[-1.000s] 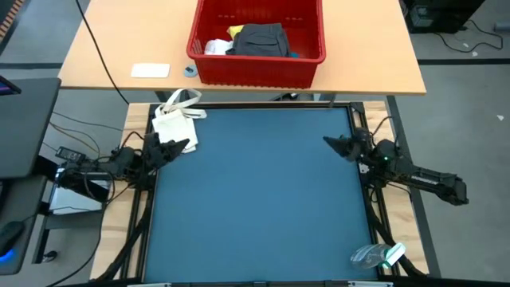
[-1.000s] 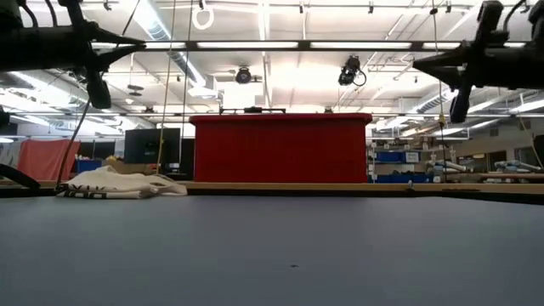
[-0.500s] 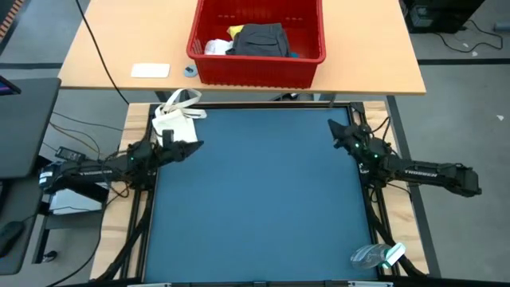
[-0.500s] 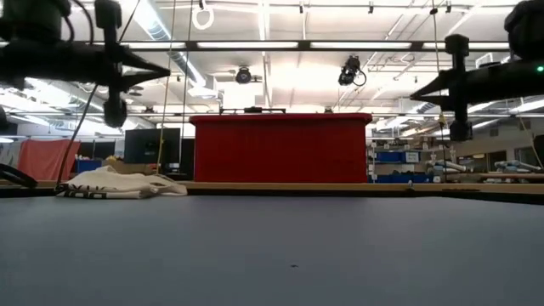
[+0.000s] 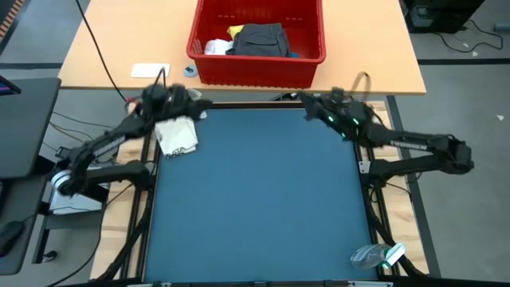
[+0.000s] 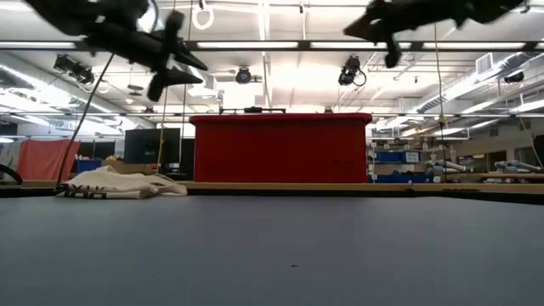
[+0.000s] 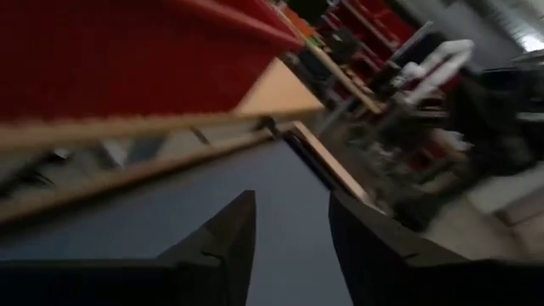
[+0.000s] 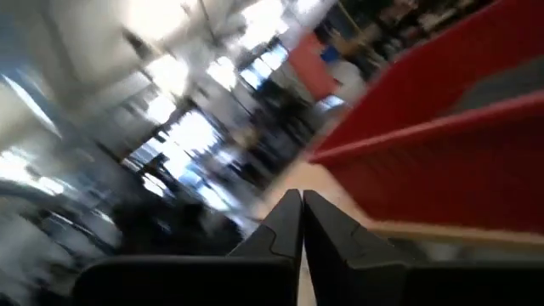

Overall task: Fold laundry
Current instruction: Remove the gray shorts from the bin

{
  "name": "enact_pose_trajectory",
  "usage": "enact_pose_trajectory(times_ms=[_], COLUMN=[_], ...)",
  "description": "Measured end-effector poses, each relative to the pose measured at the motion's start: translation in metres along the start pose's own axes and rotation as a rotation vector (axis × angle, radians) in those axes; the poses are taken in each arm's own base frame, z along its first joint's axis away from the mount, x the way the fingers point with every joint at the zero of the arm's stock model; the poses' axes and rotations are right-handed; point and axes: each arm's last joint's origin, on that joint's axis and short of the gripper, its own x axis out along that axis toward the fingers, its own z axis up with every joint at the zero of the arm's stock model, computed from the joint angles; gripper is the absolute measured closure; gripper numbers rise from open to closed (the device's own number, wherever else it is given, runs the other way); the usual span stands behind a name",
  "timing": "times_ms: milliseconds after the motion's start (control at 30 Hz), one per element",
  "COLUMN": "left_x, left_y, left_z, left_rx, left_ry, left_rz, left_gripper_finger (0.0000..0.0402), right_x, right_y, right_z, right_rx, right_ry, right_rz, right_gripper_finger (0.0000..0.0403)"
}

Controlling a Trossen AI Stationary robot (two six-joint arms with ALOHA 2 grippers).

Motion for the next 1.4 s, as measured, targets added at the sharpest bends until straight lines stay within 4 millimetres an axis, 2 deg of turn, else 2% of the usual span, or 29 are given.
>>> enact_pose_trajectory(times_ms=[67, 167, 300, 400, 533, 733, 867, 1000, 1133, 1267, 1400], left_x=[0.015, 0.036, 0.064, 0.082, 0.103, 0.128, 0.14, 0.151, 0.153, 0.146, 0.135], left_y=[0.006, 0.011, 0.014, 0.023, 0.041, 0.069, 0.098, 0.135, 0.144, 0.127, 0.09], left_z=[0.021, 0.053, 0.094, 0.114, 0.13, 0.139, 0.147, 0.146, 0.147, 0.141, 0.127], left_rx=[0.017, 0.049, 0.158, 0.191, 0.218, 0.323, 0.391, 0.378, 0.328, 0.304, 0.241], left_ry=[-0.016, -0.045, -0.056, -0.021, 0.004, -0.057, -0.105, -0.072, 0.006, 0.218, 0.437], left_rz=[0.033, 0.058, 0.085, 0.14, 0.207, 0.346, 0.444, 0.505, 0.481, 0.392, 0.353], left_gripper_finger=[0.0244, 0.0244, 0.0244, 0.0244, 0.0244, 0.0244, 0.0244, 0.0244, 0.0244, 0.0246, 0.0248], right_x=[0.022, 0.055, 0.097, 0.123, 0.153, 0.187, 0.207, 0.217, 0.214, 0.199, 0.176], right_y=[-0.006, -0.026, -0.044, -0.059, -0.085, -0.117, -0.14, -0.165, -0.166, -0.147, -0.121], right_z=[0.011, 0.029, 0.057, 0.076, 0.09, 0.107, 0.111, 0.099, 0.091, 0.088, 0.087], right_rx=[-0.054, -0.087, -0.149, -0.203, -0.285, -0.353, -0.408, -0.367, -0.34, -0.353, -0.367], right_ry=[0.087, 0.221, 0.28, 0.291, 0.325, 0.277, 0.264, 0.386, 0.506, 0.631, 0.772], right_rz=[-0.108, -0.227, -0.18, -0.177, -0.276, -0.376, -0.47, -0.527, -0.532, -0.527, -0.509], right_gripper_finger=[0.0378, 0.0369, 0.0348, 0.0331, 0.0319, 0.0317, 0.0317, 0.0317, 0.0317, 0.0317, 0.0317])
